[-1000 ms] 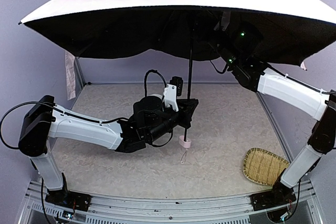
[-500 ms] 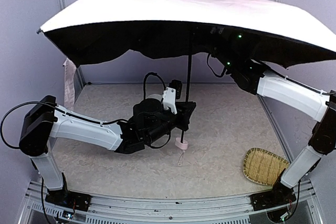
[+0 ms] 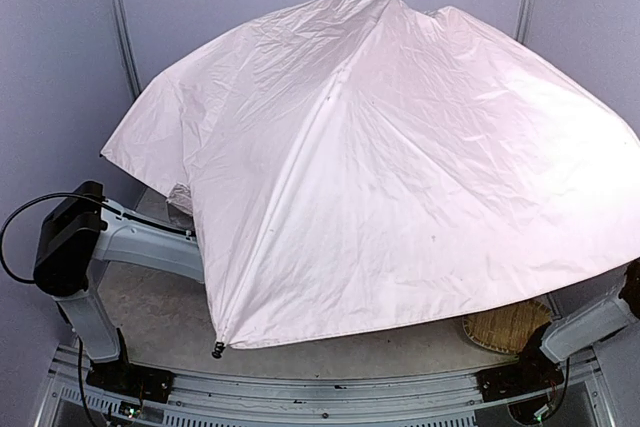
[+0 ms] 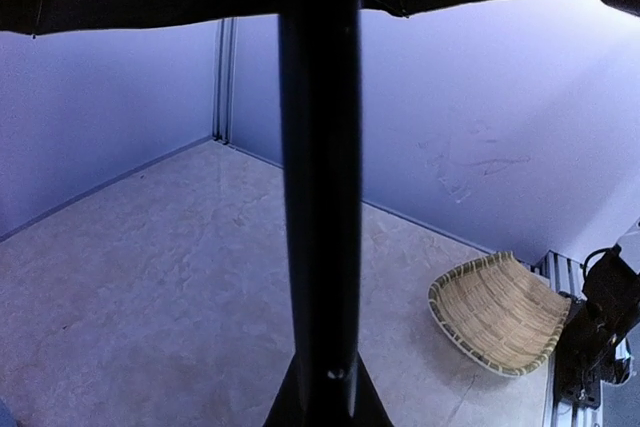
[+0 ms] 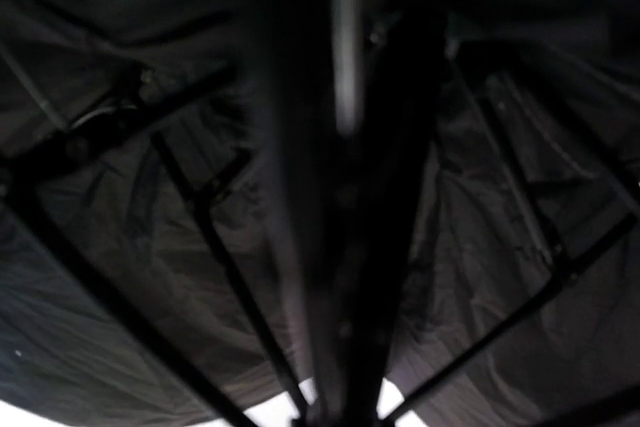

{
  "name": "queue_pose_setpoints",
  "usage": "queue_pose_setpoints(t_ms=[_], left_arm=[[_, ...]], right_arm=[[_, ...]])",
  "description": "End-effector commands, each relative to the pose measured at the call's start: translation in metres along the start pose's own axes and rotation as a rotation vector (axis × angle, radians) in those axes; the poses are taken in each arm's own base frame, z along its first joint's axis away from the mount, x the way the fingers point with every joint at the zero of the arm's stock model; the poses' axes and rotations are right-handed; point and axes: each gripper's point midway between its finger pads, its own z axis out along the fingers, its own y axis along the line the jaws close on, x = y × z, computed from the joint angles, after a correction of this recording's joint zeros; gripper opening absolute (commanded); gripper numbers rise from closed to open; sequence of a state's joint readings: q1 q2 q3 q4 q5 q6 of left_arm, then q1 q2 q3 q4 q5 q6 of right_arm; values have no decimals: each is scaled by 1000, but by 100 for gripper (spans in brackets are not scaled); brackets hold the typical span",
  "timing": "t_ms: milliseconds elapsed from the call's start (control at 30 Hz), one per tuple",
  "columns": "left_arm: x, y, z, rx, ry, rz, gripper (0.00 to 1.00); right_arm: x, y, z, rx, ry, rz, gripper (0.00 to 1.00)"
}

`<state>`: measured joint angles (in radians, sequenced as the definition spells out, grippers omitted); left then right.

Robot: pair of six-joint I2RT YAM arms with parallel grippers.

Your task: Put away the umbrella

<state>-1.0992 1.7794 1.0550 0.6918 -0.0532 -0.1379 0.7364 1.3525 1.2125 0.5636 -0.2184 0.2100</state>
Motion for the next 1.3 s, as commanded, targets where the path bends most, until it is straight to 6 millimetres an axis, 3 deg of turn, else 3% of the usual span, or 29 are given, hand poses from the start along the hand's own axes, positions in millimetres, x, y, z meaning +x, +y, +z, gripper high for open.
queue_pose_setpoints(t_ms=[0,133,367,567,633,700,733,833,967,1033,1133,1200,1267], left_arm=[[-150,-1,-39,7,-421,44,0],[-162,-2,-40,14,-471,68,0],[-172,0,-34,32,-505,70,0],[-158,2,-13,57,-471,72,0],[-140,6,2,65,-407,83,0],[-116,16,13,40,-326,81,0],[-102,21,15,29,-290,75,0],[-80,30,10,0,-233,56,0],[-58,41,8,-64,-130,75,2],[-49,44,-1,-78,-104,73,16],[-47,43,-20,-66,-114,80,47],[-41,44,-31,-68,-94,86,57],[-36,49,-42,-85,-74,87,60]], right_arm=[[171,14,-40,-106,489,52,14],[200,10,-55,-80,551,74,14],[236,4,-76,-27,634,91,14],[249,4,-85,-11,667,87,13],[234,7,-80,-25,627,88,10],[201,-3,-65,12,535,54,4],[181,-12,-57,45,484,36,0],[125,-33,-37,123,322,-7,0],[64,-38,-18,144,98,-60,0],[39,-45,-13,173,23,-80,0],[4,-57,-11,229,-72,-120,0],[-12,-67,-11,270,-106,-160,0],[-25,-79,-12,315,-133,-187,0]])
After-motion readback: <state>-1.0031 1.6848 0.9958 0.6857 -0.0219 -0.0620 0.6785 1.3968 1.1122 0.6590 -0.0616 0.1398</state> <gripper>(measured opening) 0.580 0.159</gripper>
